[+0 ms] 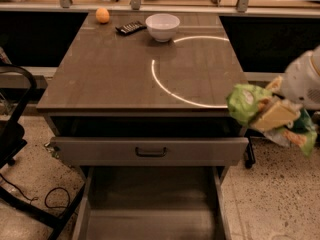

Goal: Place green rice chip bag into middle drawer

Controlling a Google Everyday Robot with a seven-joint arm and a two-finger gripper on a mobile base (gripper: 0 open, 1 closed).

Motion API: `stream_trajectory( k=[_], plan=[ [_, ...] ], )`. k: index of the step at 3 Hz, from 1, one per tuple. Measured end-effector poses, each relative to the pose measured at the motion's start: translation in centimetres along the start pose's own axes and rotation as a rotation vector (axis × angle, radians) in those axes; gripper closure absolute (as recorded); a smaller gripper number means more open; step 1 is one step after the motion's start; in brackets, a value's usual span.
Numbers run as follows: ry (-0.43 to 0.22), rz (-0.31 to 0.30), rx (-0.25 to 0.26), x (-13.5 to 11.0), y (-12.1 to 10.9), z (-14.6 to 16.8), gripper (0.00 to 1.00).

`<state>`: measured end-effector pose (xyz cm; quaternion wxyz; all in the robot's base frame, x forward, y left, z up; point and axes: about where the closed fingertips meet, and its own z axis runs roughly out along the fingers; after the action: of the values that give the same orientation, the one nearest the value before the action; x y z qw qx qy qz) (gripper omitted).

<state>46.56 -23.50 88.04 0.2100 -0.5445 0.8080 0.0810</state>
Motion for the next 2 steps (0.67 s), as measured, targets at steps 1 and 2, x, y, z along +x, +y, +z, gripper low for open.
stream_trajectory(
  k=[1,2],
  plan=[
    [0.007,-0.017,-0.072,3.2,3.8,4.2,1.0],
    [0.025,-0.037,-0.161,6.2,7.5,9.7,1.0]
  ],
)
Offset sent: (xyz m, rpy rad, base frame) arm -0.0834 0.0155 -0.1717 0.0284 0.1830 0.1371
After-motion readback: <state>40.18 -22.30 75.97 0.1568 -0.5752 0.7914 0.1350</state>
